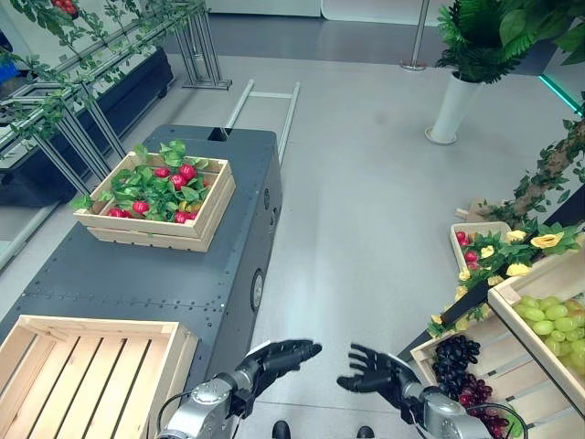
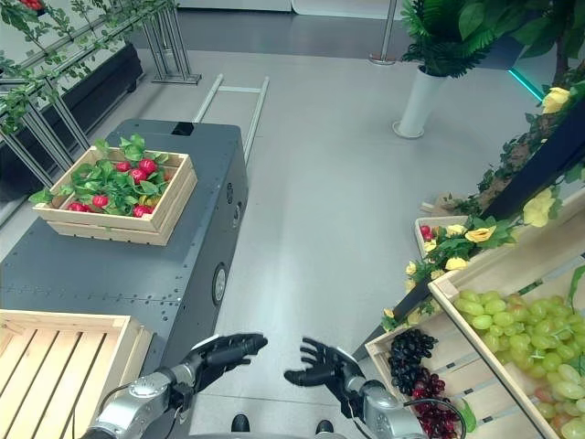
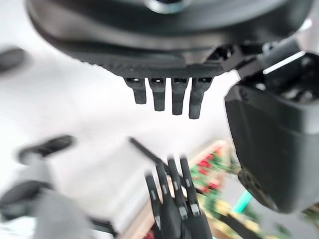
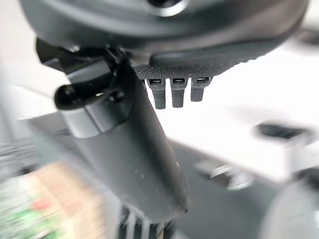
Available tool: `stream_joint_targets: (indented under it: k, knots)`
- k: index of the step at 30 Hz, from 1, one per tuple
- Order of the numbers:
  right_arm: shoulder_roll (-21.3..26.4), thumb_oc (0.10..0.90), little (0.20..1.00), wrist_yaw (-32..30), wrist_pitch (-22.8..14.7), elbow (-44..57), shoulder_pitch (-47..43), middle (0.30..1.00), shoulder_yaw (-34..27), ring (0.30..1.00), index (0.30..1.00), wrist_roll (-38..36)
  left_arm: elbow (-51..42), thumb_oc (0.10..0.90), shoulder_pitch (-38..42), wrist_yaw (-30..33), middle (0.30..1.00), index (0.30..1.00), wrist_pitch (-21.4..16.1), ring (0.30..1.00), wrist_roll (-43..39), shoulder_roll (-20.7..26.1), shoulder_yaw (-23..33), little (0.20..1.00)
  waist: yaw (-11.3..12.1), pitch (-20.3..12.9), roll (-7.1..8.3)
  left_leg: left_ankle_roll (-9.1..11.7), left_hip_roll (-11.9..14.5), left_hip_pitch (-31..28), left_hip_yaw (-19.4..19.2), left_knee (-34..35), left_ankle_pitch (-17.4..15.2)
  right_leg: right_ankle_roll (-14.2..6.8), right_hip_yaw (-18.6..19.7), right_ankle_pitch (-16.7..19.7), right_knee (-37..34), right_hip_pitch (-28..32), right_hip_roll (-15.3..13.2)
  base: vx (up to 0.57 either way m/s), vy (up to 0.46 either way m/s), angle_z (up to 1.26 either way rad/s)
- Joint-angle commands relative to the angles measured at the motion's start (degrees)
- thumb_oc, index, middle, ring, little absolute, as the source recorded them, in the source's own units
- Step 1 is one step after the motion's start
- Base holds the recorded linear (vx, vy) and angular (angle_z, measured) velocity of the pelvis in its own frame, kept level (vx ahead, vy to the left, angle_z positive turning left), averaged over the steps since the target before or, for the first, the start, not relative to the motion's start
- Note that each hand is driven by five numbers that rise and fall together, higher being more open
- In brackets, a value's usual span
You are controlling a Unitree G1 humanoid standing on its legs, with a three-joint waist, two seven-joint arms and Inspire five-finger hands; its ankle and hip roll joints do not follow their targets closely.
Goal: Pick up the fruits from the basket on one side to the basket on the other side
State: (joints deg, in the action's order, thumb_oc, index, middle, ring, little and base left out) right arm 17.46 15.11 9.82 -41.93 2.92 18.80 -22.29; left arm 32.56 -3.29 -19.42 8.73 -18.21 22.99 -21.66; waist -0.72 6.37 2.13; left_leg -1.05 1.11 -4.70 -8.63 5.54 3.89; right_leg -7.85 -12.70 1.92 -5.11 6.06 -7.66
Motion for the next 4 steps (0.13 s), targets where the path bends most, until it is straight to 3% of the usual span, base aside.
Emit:
stream_joint_targets:
  k: [1, 4]
  knots:
    - [0.21, 0.8, 0.9, 2.47, -0.93, -2.13, -2.79, 0.9, 1.64, 0.9, 0.9, 2.07, 4.93, 0.8, 4.36, 0.75, 0.9, 0.9, -1.26, 0.9, 5.22, -1.86, -0.81, 0.9, 1.26, -0.65, -0.83, 3.48, 2.08, -3.41, 0.1, -0.54, -5.36, -1.08, 1.25, 1.17, 1.37, -1.14, -1.0, 0.0, 0.0, 0.0]
    - [-1.12, 0.8, 0.9, -1.11, 0.53, -8.41, -4.04, 0.9, 0.38, 0.9, 0.9, 1.77, 13.34, 0.8, 4.78, 2.21, 0.9, 0.9, -1.06, 0.9, 7.84, -4.0, 0.39, 0.9, 1.5, -0.53, -1.09, 3.48, 2.07, -3.28, 0.31, -0.54, -5.3, -1.11, 1.11, 0.93, 1.66, -1.22, -1.02, 0.0, 0.0, -0.01]
